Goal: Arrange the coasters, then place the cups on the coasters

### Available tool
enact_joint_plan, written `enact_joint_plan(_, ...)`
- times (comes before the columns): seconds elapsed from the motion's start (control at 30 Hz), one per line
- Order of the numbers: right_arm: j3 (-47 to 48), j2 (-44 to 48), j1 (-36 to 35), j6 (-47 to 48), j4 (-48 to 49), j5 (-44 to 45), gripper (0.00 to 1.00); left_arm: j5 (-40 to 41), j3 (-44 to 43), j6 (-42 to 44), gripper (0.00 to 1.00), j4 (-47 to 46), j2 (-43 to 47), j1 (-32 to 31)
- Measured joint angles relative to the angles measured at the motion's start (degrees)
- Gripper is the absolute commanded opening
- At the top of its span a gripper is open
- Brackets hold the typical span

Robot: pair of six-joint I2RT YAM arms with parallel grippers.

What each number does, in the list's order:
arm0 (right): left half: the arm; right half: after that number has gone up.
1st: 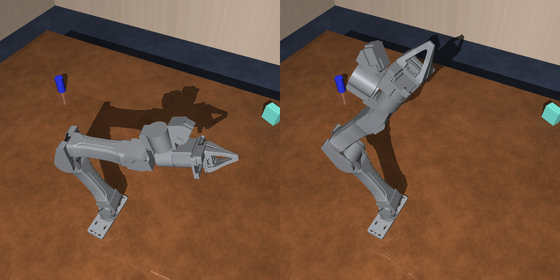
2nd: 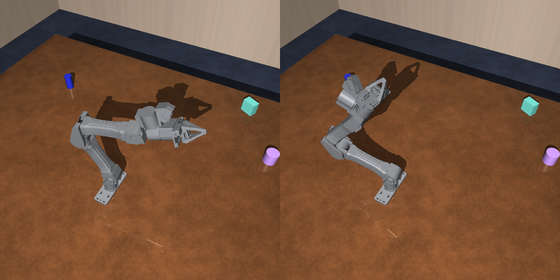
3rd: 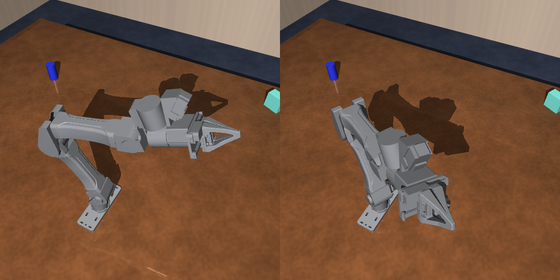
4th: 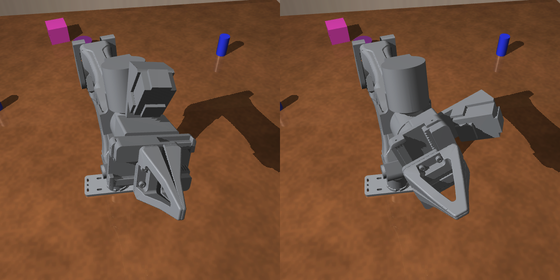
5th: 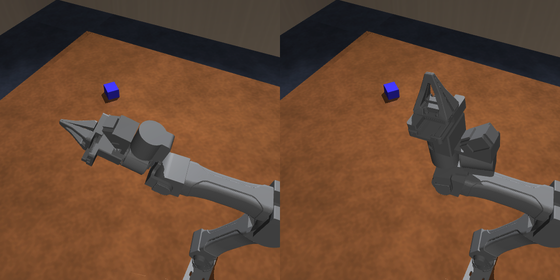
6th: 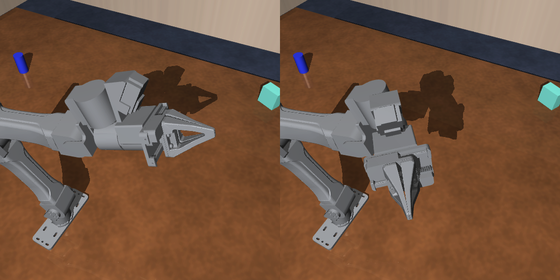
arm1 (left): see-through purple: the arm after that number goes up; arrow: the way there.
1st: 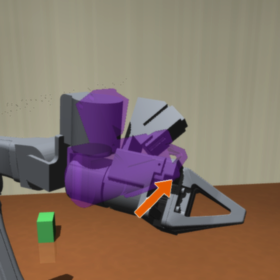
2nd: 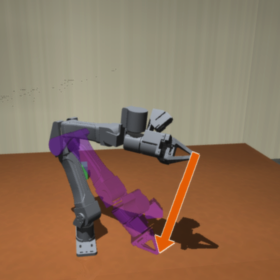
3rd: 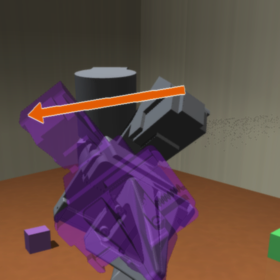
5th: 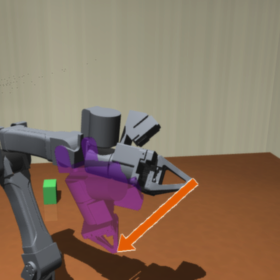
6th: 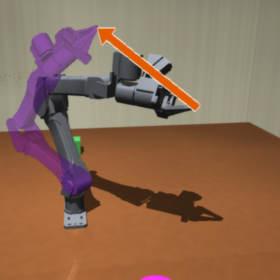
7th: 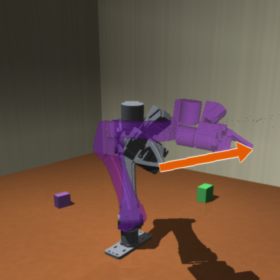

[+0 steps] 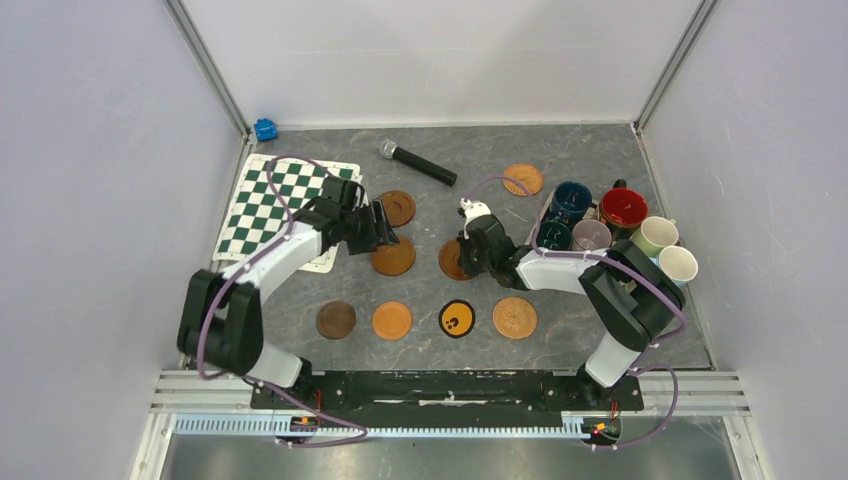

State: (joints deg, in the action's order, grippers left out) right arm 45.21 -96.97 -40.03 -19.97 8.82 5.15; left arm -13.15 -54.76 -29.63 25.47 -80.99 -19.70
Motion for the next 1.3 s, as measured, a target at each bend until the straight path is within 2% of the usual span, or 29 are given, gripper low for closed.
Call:
enact_joint_plan(0.1, -1.1, 0.9, -0.2, -0.6, 0.2, -0.4, 0.0, -1.5, 0.0, -2.8, 0.59, -5.0, -6.2, 0.2)
enact_joint_plan(0.3, -2.7, 2.5, -0.6, -0.7, 0.0, -0.8, 0.0, -2.7, 0.1, -5.6, 0.58, -9.9, -12.9, 0.2)
enact_joint_plan(0.8, -2.7, 3.5, -0.6, -0.6, -1.4, -2.1, 0.0, -3.8, 3.3, -7.4, 0.59, -15.4, -15.6, 0.2)
enact_joint_plan(1.3, 6.8, 3.5, -0.5, 1.5, -4.8, 2.3, 0.0, -3.4, 8.0, -9.4, 0.6, -21.6, -13.3, -2.2)
